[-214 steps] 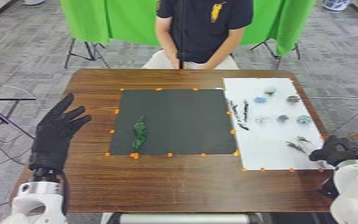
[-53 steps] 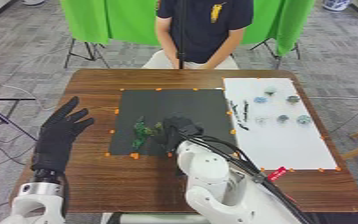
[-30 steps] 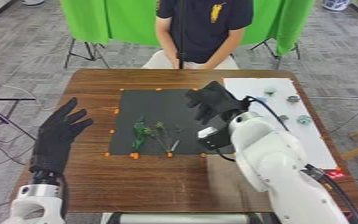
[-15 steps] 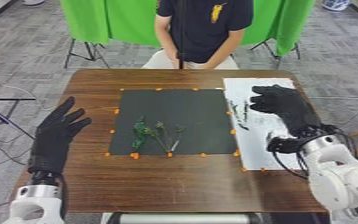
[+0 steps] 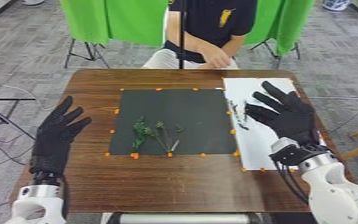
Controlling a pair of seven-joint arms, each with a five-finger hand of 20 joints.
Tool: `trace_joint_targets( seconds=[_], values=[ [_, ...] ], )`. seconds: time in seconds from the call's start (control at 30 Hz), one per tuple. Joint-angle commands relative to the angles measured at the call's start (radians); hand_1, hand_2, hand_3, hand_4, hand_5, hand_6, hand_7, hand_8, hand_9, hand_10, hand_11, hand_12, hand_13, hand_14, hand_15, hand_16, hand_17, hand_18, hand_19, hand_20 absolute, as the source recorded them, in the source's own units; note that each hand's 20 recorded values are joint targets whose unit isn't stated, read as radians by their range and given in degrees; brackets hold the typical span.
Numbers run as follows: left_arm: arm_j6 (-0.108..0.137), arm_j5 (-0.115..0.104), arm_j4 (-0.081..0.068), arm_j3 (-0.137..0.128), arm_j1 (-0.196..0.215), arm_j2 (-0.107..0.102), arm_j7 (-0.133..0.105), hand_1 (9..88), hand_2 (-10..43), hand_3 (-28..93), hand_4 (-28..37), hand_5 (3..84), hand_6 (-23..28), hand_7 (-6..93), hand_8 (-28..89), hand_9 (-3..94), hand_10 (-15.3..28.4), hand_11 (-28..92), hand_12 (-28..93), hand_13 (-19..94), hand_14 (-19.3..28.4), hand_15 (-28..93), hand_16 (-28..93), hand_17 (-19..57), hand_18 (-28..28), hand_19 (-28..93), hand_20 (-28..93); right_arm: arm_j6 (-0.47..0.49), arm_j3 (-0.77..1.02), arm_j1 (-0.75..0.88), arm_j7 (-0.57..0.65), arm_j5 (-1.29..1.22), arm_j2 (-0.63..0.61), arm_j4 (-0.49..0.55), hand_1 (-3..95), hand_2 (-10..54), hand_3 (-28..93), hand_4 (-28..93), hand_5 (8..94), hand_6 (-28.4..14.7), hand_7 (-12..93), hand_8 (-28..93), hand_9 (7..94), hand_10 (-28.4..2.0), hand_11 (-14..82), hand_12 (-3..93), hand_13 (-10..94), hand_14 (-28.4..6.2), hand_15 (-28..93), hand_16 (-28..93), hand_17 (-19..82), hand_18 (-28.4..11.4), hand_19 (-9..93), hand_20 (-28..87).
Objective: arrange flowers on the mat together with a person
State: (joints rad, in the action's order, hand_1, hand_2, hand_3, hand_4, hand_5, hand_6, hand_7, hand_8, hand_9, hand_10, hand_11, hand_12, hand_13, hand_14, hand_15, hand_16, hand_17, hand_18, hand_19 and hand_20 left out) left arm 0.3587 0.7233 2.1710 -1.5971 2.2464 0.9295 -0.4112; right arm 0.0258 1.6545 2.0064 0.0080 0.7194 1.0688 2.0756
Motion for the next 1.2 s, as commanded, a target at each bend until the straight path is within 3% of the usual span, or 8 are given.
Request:
trace_joint_targets(
  seconds=[0.03, 0.7, 0.83, 1.0, 1.2],
  values=[
    [-0.009, 0.006, -0.004, 0.003, 0.002, 0.016, 0.02, 23.2, 4.2, 81, -26.4, 33.4, 3.1, 11.9, -10, 33.1, 15.3, 18, 9, 27, 24.1, 40, -5, -9.7, 22.4, 43, 13, 0.024, 0.001, 0.05, -0.008, 0.106, 0.018, 0.005, 12.9, 11.3, 77, -28, 39.9, 4.3, 13, -12, 43.0, -11.2, 5.0, 12.6, 34, -18.9, 17, 19, 4, -21.7, 45, 19],
    [-0.002, 0.0, -0.002, 0.002, 0.005, 0.016, 0.015, 23.5, 4.0, 81, -26.1, 33.2, 3.1, 12.1, -10, 33.7, 15.8, 19, 10, 27, 24.4, 42, -5, -9.7, 22.3, 43, 13, 0.026, -0.035, 0.013, 0.012, 0.12, 0.007, -0.005, 12.7, 10.9, 77, -28, 40.0, 4.5, 13, -12, 42.9, -11.1, 5.0, 12.9, 34, -18.8, 18, 21, 3, -21.8, 45, 19],
    [-0.007, 0.006, -0.002, -0.001, 0.002, 0.021, 0.028, 23.7, 3.9, 81, -26.1, 33.2, 3.1, 12.1, -10, 33.7, 15.9, 19, 10, 27, 24.4, 42, -5, -9.7, 22.4, 43, 13, 0.025, -0.037, 0.014, 0.017, 0.12, 0.01, -0.006, 12.8, 10.9, 77, -28, 40.1, 4.4, 13, -12, 43.0, -11.1, 5.0, 12.9, 34, -18.7, 18, 21, 3, -21.6, 45, 20],
    [-0.001, -0.002, -0.004, 0.007, -0.006, 0.015, 0.016, 24.3, 3.7, 82, -24.8, 33.3, 3.4, 12.3, -10, 33.8, 15.9, 19, 10, 27, 24.4, 42, -5, -9.7, 22.4, 43, 13, 0.029, -0.044, 0.005, 0.024, 0.124, 0.012, -0.009, 13.0, 10.8, 77, -28, 40.4, 4.7, 13, -12, 43.2, -11.1, 5.0, 13.0, 35, -18.8, 19, 21, 3, -21.6, 45, 20],
    [-0.002, 0.002, -0.001, -0.002, 0.004, 0.017, 0.025, 24.7, 3.7, 82, -23.9, 33.3, 3.4, 12.3, -10, 33.8, 15.9, 19, 10, 27, 24.4, 42, -5, -9.7, 22.4, 43, 13, 0.023, -0.04, 0.017, 0.02, 0.132, 0.008, -0.003, 13.1, 10.7, 77, -28, 40.6, 4.7, 14, -12, 43.4, -11.1, 5.1, 13.0, 35, -18.8, 20, 20, 3, -21.6, 46, 20]
  ],
)
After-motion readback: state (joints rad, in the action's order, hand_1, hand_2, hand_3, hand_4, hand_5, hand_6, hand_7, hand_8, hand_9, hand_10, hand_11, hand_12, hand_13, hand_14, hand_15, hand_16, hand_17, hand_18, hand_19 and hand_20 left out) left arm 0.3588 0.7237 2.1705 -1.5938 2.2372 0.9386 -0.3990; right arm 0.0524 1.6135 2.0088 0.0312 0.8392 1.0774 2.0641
